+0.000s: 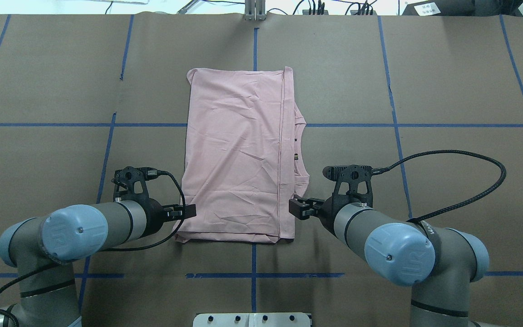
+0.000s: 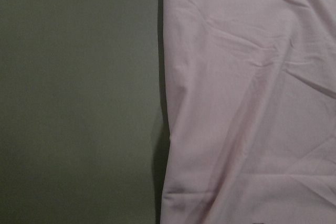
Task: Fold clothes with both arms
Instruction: 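Lower the left gripper to the shirt edge nearest the robot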
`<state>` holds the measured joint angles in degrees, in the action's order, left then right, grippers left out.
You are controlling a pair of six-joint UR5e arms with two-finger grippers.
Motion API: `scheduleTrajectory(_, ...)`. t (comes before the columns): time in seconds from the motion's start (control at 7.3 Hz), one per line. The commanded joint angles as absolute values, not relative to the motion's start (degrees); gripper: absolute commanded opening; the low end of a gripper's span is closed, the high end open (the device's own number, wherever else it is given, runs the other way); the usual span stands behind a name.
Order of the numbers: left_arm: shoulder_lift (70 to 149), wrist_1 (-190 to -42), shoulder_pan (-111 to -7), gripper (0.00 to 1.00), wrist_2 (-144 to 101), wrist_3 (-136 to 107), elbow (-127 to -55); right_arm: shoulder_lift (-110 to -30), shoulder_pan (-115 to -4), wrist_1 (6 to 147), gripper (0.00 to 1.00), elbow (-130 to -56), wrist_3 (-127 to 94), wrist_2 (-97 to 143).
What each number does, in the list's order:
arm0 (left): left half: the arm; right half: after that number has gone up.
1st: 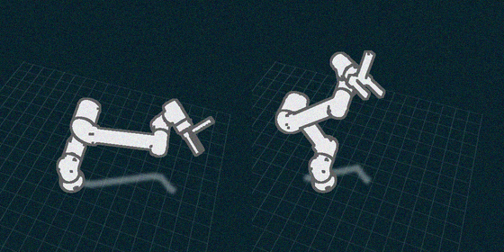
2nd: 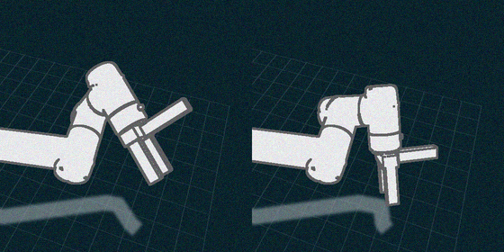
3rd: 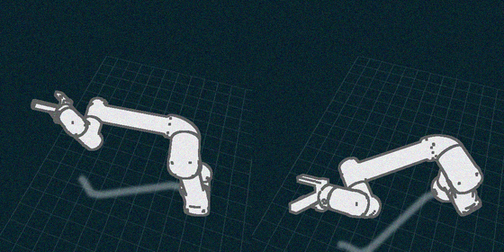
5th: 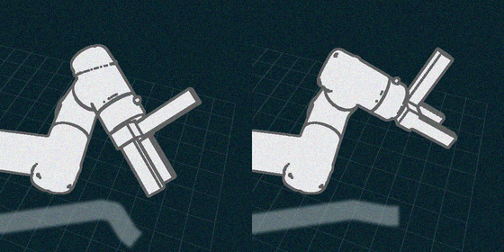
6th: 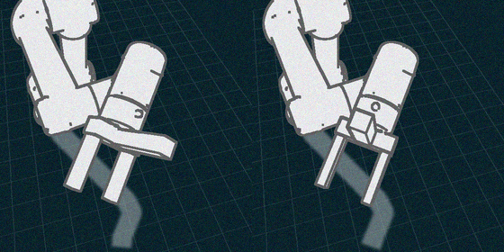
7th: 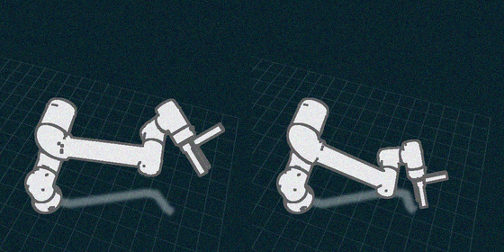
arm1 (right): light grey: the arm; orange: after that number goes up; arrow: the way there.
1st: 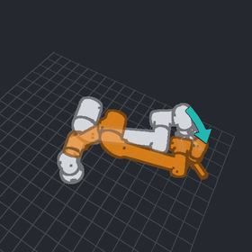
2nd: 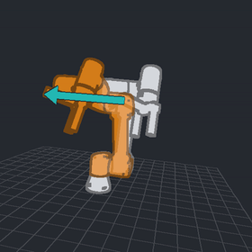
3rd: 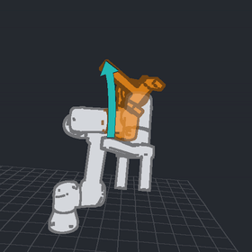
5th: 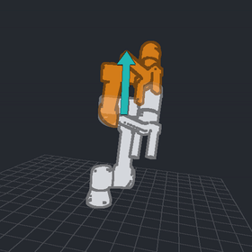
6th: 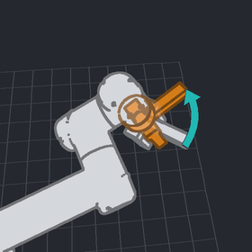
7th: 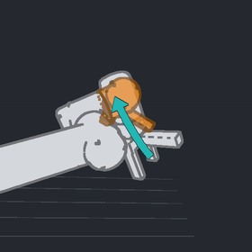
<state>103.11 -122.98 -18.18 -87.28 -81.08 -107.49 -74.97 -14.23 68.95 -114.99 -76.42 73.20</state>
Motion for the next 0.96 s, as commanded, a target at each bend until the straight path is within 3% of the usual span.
scheduleTrajectory(0.0,103.1,-122.52,-16.53,0.7,-87.19,-81.3,-107.49,-74.97,-14.24,68.91,1.0,-114.96,-76.46,73.13)
scheduleTrajectory(0.14,103.1,-121.74,-16.18,0.61,-87.19,-81.3,-107.4,-74.97,-14.24,68.99,1.0,-114.87,-76.46,73.12)
scheduleTrajectory(0.82,103.1,-121.46,-14.6,0.61,-87.28,-81.3,-107.23,-74.97,-14.41,68.99,1.0,-114.7,-76.46,73.04)
